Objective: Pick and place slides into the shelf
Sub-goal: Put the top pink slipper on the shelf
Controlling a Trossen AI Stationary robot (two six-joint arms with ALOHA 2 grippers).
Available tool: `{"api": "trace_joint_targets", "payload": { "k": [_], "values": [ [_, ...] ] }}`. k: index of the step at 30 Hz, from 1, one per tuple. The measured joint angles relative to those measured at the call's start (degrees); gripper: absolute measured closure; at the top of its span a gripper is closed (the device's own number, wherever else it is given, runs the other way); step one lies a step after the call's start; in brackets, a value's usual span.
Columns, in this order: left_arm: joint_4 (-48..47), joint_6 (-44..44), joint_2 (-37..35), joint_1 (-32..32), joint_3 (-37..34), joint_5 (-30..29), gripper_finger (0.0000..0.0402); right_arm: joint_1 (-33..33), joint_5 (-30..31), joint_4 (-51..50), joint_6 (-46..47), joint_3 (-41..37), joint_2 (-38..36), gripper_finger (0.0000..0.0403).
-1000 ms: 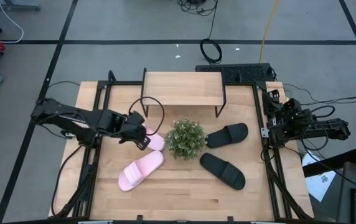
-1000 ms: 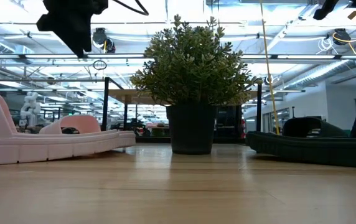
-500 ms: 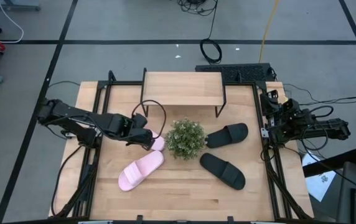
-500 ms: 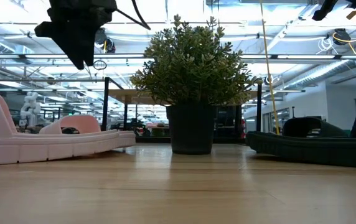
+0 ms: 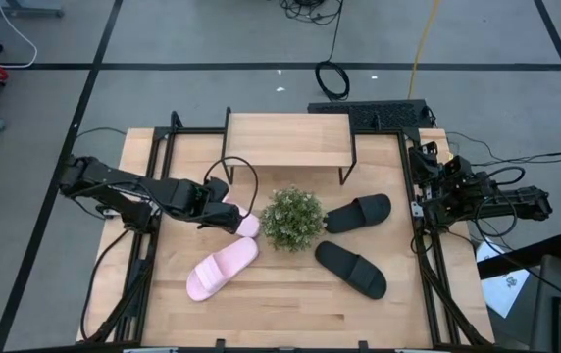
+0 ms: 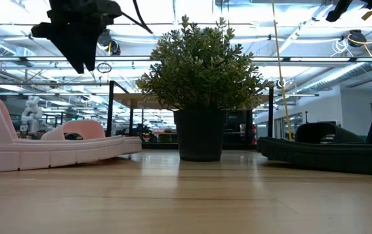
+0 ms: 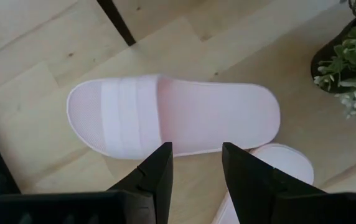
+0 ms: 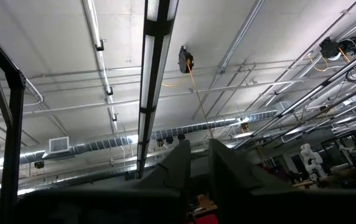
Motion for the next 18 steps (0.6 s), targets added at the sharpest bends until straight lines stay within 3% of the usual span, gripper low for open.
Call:
{"api": "trace_joint_targets", "payload": {
  "k": [5,10,18],
  "values": [
    [1.4,-3.7,0.0,0.0,-3.8,0.7,0.0256,0.0,0.0,0.0,0.5,0.0,0.0,0.0322],
    [1.7,-6.7,0.0,0.0,-4.7,1.4,0.0206,0.0,0.0,0.1,0.5,0.0,0.0,0.0307],
    [3.0,-3.3,0.8,0.0,-4.7,-3.1,0.0134,0.0,0.0,0.5,0.6,0.0,0.0,0.0303]
  ]
}}
